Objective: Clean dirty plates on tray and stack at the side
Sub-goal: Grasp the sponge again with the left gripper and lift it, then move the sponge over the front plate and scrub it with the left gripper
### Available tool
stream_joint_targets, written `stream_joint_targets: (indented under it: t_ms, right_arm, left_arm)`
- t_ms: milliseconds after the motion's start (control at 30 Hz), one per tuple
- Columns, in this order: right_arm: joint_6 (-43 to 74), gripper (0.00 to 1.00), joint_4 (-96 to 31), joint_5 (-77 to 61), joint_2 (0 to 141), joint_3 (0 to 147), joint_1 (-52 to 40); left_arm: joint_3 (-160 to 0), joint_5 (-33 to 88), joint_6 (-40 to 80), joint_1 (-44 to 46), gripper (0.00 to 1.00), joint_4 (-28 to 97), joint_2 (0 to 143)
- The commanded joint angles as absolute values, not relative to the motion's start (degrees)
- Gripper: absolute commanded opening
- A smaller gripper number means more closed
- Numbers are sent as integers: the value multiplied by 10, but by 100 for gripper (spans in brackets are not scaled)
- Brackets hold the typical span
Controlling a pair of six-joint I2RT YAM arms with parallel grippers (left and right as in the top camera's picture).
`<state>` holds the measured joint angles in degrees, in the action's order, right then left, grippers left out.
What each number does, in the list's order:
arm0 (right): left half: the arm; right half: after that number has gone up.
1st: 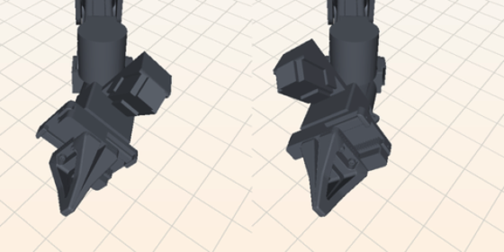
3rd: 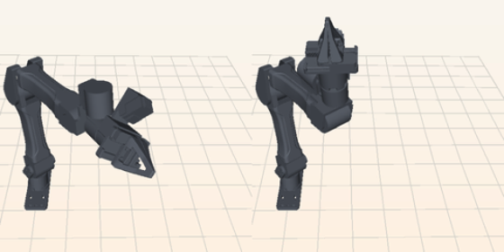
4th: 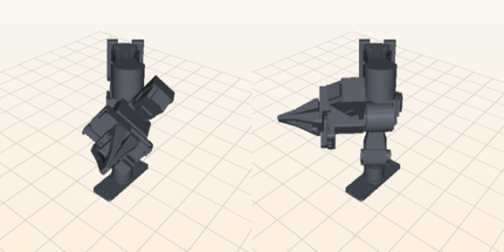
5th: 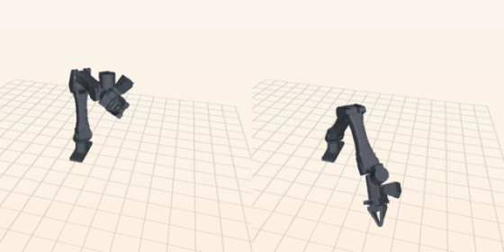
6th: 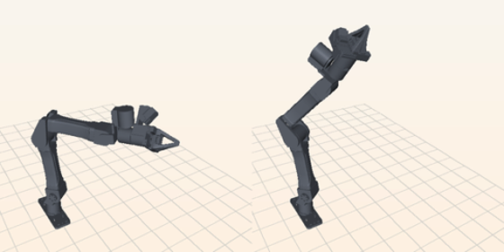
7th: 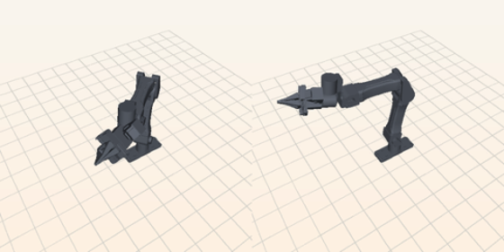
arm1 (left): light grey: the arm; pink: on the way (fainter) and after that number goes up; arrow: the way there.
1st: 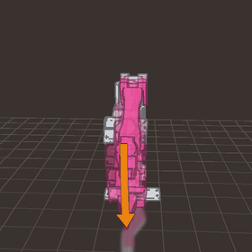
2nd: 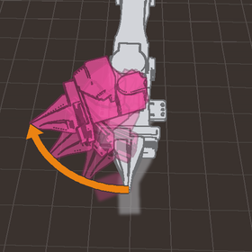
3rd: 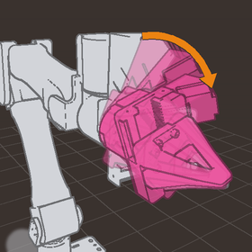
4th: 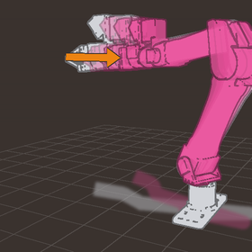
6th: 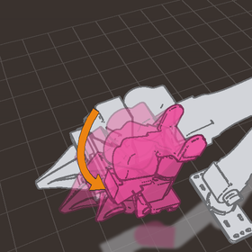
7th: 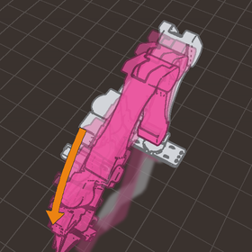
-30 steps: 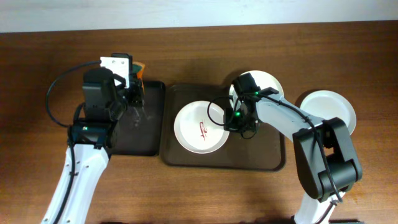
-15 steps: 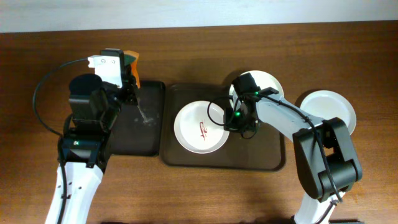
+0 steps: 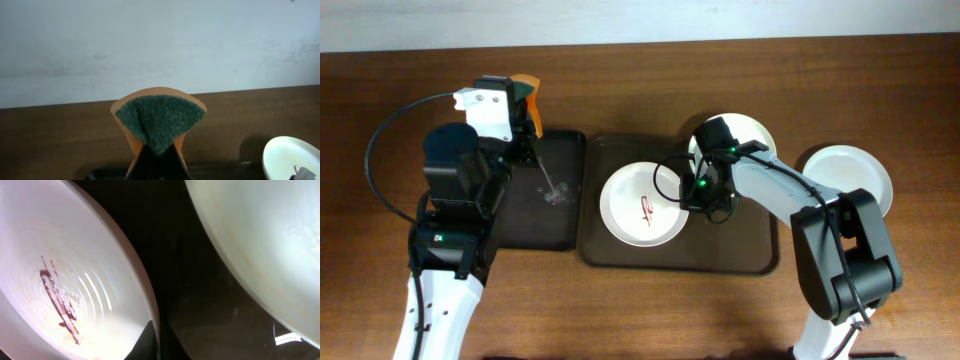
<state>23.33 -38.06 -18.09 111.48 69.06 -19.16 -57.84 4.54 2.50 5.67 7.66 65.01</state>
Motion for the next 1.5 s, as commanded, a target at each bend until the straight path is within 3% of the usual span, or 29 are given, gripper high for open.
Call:
stream_joint_targets:
  t_ms: [0,633,1067,1467]
  right_arm:
    - [225,4,-388,-160,1121,681,-192]
    - [225,4,-386,-161,1121,681,-192]
    - [225,4,-387,-161,1120,681,-192]
    - [225,4,-387,-161,1121,681,-192]
  left_arm:
    - [-579,47,12,55,0,68,639]
    - [-578,47,12,55,0,119,667]
    - [-578,48,22,56,0,245,875]
    - [-579,173,32,56,0,264,902]
